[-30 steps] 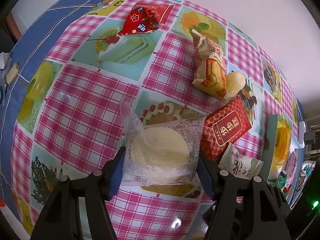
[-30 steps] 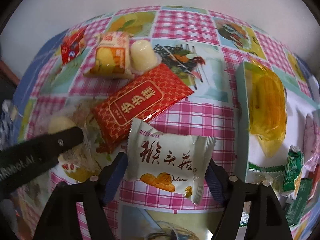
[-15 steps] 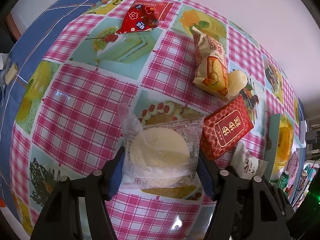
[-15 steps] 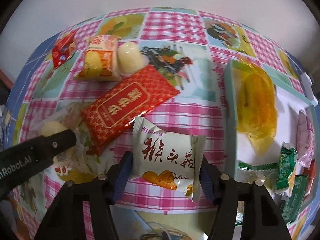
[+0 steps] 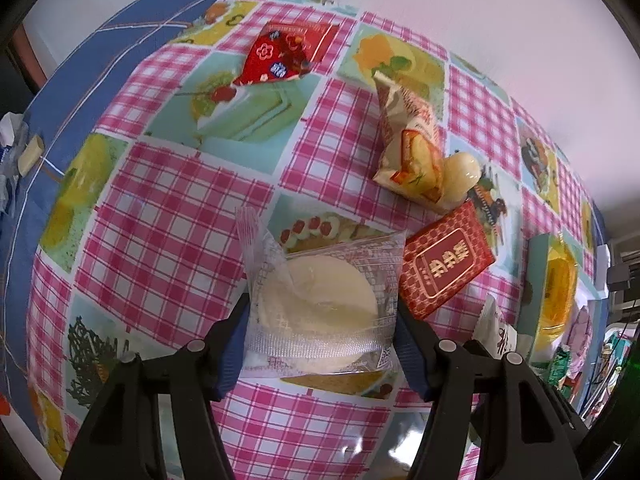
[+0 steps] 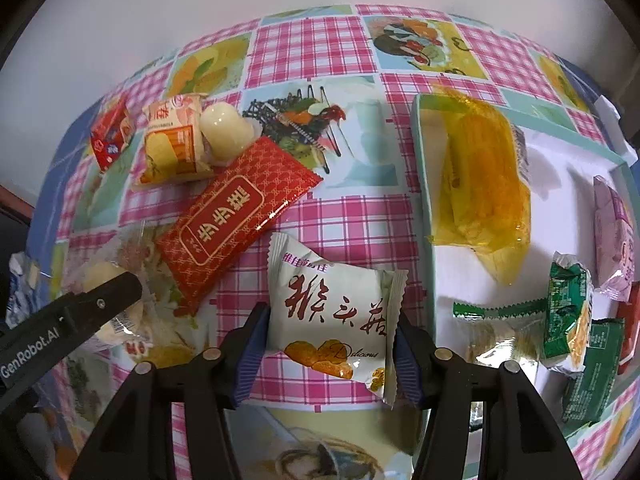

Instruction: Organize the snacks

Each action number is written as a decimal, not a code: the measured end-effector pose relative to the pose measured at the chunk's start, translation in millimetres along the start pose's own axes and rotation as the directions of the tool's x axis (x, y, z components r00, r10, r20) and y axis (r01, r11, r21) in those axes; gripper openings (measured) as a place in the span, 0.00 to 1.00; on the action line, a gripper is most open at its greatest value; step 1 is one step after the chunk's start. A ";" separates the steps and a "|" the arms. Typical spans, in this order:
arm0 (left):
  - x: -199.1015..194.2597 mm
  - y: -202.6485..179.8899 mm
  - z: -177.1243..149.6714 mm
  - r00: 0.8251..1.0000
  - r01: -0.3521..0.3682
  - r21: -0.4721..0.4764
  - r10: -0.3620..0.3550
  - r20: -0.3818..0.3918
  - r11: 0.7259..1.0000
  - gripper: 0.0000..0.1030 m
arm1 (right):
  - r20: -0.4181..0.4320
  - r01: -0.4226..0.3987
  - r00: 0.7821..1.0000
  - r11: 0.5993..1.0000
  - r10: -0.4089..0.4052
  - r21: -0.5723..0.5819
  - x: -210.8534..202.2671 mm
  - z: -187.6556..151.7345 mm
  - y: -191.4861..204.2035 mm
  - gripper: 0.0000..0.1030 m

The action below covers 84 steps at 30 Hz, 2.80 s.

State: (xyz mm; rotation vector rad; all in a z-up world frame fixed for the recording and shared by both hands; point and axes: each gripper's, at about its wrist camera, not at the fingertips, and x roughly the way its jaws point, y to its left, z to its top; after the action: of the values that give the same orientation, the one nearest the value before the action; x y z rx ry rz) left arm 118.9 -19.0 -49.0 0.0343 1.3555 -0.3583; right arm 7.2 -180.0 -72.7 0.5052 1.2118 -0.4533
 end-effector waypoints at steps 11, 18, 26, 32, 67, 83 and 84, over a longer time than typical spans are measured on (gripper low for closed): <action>-34.7 -28.2 1.1 0.996 0.049 0.028 -0.051 0.075 0.998 0.65 | 0.101 -0.068 0.993 0.997 0.065 0.035 -59.5 9.9 -13.9 0.59; -53.3 -63.2 -9.9 0.989 0.091 0.095 -0.101 0.108 0.991 0.65 | 0.175 -0.052 0.984 0.992 0.031 0.117 -91.4 13.2 -50.2 0.59; -63.0 -110.6 -23.1 0.981 0.135 0.176 -0.156 0.114 0.975 0.65 | 0.233 -0.012 0.971 0.960 -0.055 0.280 -116.5 19.3 -124.1 0.59; -60.3 -149.8 -39.9 0.979 0.157 0.249 -0.184 0.089 0.956 0.65 | 0.246 0.011 0.961 0.911 -0.123 0.412 -127.7 11.1 -184.2 0.59; -18.9 -273.4 -96.8 0.977 0.163 0.557 -0.212 0.024 0.814 0.65 | 0.186 -0.032 0.980 0.863 -0.073 0.505 -102.7 5.1 -241.2 0.61; -32.9 -266.5 -96.8 0.981 0.129 0.564 -0.186 0.046 0.816 0.81 | 0.188 -0.060 0.982 0.878 -0.035 0.475 -103.3 8.3 -238.3 0.63; -34.2 -264.8 -96.0 0.982 0.126 0.560 -0.184 0.048 0.819 0.81 | 0.188 -0.061 0.982 0.878 -0.033 0.475 -103.3 8.2 -238.1 0.63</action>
State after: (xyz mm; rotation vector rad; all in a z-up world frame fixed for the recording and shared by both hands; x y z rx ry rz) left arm -49.7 -239.3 10.4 0.3887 1.1169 -0.8784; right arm -154.8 -370.2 -1.5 0.8739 0.9039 -0.7813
